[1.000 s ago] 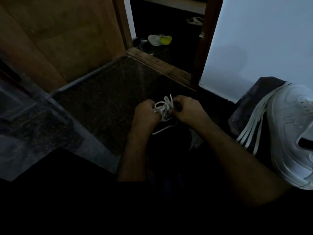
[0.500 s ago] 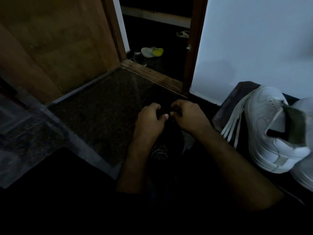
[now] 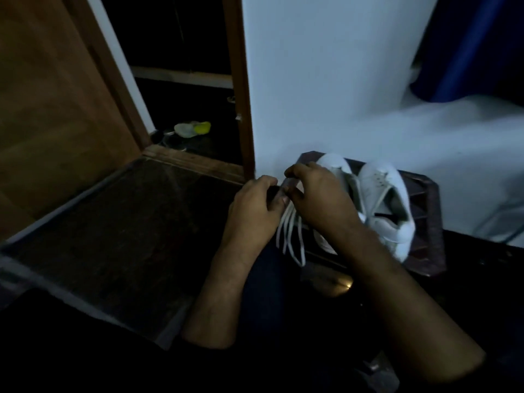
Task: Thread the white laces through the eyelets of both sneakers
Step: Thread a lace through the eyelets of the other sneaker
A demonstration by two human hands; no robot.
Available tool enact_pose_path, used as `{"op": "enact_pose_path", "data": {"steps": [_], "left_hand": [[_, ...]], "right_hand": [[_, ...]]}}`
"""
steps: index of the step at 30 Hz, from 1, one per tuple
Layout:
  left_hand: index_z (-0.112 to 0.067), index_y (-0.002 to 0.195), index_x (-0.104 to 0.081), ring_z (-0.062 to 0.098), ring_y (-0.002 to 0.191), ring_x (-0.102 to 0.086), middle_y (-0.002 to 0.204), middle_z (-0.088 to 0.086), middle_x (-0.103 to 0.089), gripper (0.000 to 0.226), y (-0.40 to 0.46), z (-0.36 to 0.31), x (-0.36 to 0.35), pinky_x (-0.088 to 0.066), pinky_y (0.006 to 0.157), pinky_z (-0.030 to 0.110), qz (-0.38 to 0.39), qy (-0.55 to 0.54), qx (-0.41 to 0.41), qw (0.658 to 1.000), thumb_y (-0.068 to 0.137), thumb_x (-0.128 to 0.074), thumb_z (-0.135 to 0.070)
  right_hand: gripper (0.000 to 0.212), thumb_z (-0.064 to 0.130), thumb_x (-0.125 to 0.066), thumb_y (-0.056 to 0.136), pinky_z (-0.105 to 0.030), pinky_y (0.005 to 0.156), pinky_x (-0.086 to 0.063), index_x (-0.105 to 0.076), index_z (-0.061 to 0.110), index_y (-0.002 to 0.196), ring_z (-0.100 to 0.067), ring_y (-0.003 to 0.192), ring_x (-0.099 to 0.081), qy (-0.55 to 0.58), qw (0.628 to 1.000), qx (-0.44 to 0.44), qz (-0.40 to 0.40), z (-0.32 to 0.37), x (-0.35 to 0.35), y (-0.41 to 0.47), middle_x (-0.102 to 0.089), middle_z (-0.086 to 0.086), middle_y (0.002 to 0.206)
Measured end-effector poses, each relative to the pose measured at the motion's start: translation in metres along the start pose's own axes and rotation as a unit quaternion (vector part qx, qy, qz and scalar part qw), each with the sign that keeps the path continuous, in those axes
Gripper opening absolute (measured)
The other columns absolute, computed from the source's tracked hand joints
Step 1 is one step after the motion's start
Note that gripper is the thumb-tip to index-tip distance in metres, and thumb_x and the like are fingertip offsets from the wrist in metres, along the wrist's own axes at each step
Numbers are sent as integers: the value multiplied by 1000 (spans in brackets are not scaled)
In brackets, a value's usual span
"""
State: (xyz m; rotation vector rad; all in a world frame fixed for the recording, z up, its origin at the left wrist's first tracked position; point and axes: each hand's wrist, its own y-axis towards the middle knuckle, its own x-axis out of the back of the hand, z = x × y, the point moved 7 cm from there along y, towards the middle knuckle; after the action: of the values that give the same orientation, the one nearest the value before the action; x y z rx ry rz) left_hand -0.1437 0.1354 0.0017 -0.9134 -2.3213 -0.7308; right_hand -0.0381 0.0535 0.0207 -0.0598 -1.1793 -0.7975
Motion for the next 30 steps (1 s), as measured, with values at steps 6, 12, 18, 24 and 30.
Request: {"op": "enact_pose_path", "data": {"steps": [6, 12, 18, 24, 30], "left_hand": [[-18, 129, -64, 19, 110, -64, 120, 2, -67, 36, 1, -42, -31, -56, 92, 40, 29, -3, -47, 998, 95, -70, -28], [-20, 140, -58, 20, 123, -58, 136, 4, -60, 45, -3, -66, -54, -51, 99, 36, 61, 20, -62, 996, 96, -70, -27], [-33, 135, -62, 27, 119, -58, 140, 5, -47, 47, -16, -61, -102, -57, 90, 43, 167, 46, -50, 984, 91, -76, -25], [-18, 115, -69, 26, 127, -55, 151, 6, -46, 35, -10, -53, -124, -41, 92, 22, 144, 49, -55, 987, 84, -80, -9], [-9, 103, -67, 25, 136, -50, 161, 7, -38, 20, -7, -64, -133, -37, 94, 18, 161, 44, -84, 982, 87, -74, 0]], "right_hand": [[29, 25, -64, 93, -46, 82, -53, -65, 15, 121, -30, 103, -62, -37, 998, -29, -44, -40, 40, -24, -66, -10, 114], [34, 30, -64, 94, -43, 88, -47, -62, 20, 126, -30, 109, -58, -69, 994, -61, -63, -70, 67, -45, -64, -7, 119], [58, 68, -54, 86, -47, 107, -28, -57, 28, 127, -27, 125, -49, -135, 978, -142, 74, -106, 60, -77, -58, -2, 128], [54, 38, -66, 87, -37, 95, -36, -45, 33, 135, -22, 108, -65, -174, 977, -108, 54, -110, 51, -92, -71, 2, 111], [44, 29, -69, 85, -34, 84, -41, -56, 31, 127, -28, 94, -69, -196, 974, -111, -1, -116, 63, -98, -75, -5, 96]]}}
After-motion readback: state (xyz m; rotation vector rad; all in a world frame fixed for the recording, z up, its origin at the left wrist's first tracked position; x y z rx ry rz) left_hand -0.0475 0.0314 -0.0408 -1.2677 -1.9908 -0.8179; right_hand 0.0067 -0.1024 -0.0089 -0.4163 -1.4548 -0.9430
